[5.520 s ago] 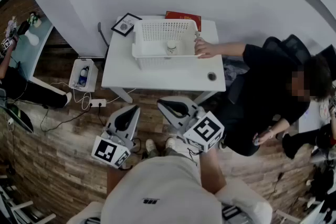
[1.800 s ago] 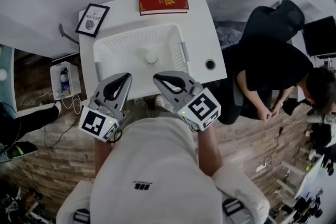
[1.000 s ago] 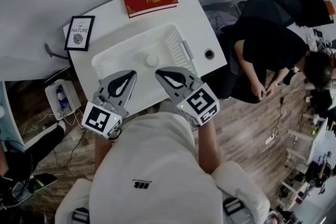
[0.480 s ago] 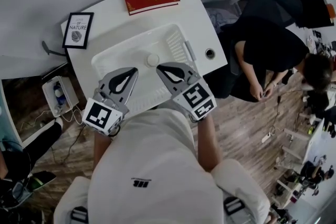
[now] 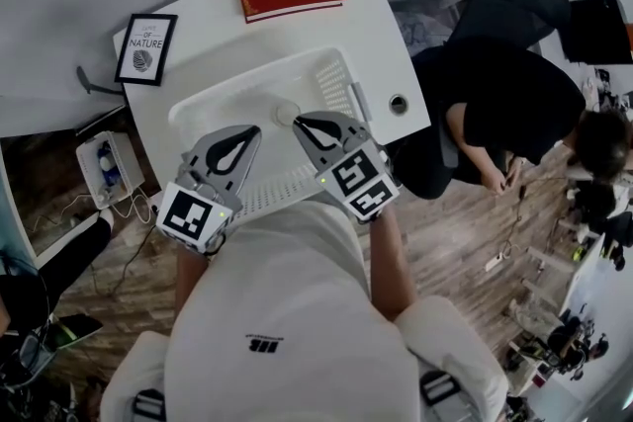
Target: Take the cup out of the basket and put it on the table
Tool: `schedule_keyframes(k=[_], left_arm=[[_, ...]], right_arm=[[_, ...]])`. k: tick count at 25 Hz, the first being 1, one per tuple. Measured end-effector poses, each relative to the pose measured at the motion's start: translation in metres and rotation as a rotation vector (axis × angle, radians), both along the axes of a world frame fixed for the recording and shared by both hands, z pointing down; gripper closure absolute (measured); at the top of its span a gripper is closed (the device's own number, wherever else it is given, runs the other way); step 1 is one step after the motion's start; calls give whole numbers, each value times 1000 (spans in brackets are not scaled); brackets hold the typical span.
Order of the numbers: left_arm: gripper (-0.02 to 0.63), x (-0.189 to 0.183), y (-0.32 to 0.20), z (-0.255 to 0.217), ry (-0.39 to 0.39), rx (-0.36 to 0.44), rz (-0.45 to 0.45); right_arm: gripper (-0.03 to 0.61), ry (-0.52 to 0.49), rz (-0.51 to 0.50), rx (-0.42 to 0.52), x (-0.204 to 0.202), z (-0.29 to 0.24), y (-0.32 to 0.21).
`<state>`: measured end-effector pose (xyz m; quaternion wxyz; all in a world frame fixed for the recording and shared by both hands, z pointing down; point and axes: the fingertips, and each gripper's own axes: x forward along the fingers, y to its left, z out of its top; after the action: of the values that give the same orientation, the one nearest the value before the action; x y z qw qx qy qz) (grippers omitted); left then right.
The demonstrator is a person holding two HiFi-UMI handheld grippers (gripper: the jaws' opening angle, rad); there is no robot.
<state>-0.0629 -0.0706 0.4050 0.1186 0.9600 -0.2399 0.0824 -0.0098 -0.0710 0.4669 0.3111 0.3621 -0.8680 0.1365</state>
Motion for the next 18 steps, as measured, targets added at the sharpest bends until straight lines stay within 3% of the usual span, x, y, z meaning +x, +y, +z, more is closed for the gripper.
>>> schedule_keyframes(k=[15, 18], left_arm=[[604, -4, -11, 8, 9, -31, -38], [604, -7, -13, 10, 8, -35, -47]], right_arm=[[558, 180, -85, -76, -3, 39, -10], [530, 229, -109, -92, -4, 50, -12]])
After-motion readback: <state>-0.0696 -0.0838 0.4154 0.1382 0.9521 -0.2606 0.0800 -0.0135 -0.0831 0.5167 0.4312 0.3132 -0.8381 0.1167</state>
